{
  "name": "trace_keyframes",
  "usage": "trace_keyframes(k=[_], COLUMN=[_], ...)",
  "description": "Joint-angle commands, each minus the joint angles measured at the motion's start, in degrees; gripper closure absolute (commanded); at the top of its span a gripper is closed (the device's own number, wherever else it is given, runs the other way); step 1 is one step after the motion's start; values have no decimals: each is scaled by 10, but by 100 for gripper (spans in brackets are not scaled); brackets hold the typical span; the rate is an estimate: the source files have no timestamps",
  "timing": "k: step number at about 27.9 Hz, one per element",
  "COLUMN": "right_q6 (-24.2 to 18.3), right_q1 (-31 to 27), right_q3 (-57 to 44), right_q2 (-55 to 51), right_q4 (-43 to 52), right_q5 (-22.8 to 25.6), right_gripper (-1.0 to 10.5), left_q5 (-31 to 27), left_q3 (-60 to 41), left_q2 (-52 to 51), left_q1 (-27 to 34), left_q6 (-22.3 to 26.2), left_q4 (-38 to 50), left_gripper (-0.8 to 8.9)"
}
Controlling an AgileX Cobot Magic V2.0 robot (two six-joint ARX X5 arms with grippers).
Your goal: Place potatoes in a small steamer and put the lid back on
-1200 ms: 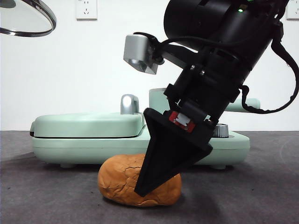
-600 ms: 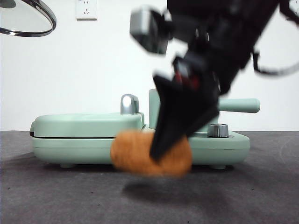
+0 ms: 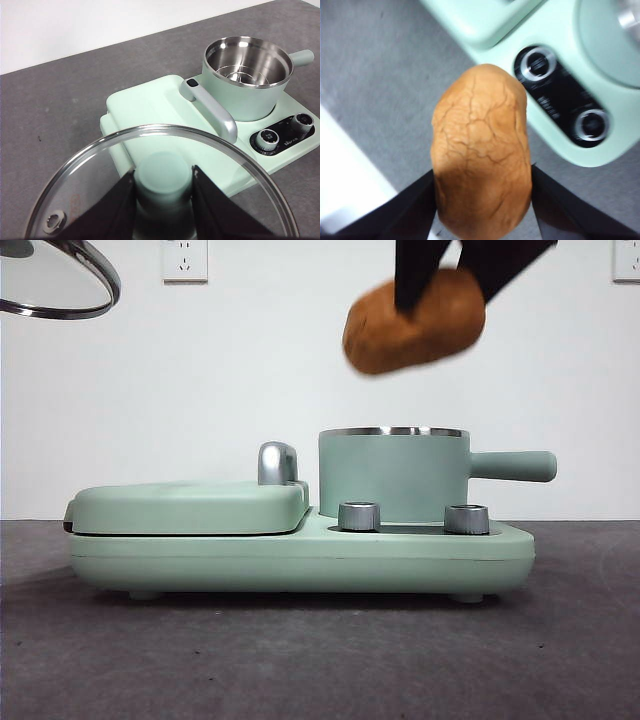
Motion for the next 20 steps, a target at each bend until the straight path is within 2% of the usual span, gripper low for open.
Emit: trace_keyframes(k=[1, 10, 20], right_q6=[12, 3, -27], right_q1=[-19, -105, -145], right_q3=[41, 127, 204], right_q2=[10, 80, 200], right_q4=[-1, 18, 54], right_q5=[2, 0, 2], right_gripper=[695, 695, 695], left_q5=[5, 5, 5], left_q3=[9, 9, 9], left_q2=[0, 0, 0], left_q1=[-1, -1, -1], left_q6=[6, 6, 5], left_q4=[18, 19, 20], left_gripper=[804, 804, 804])
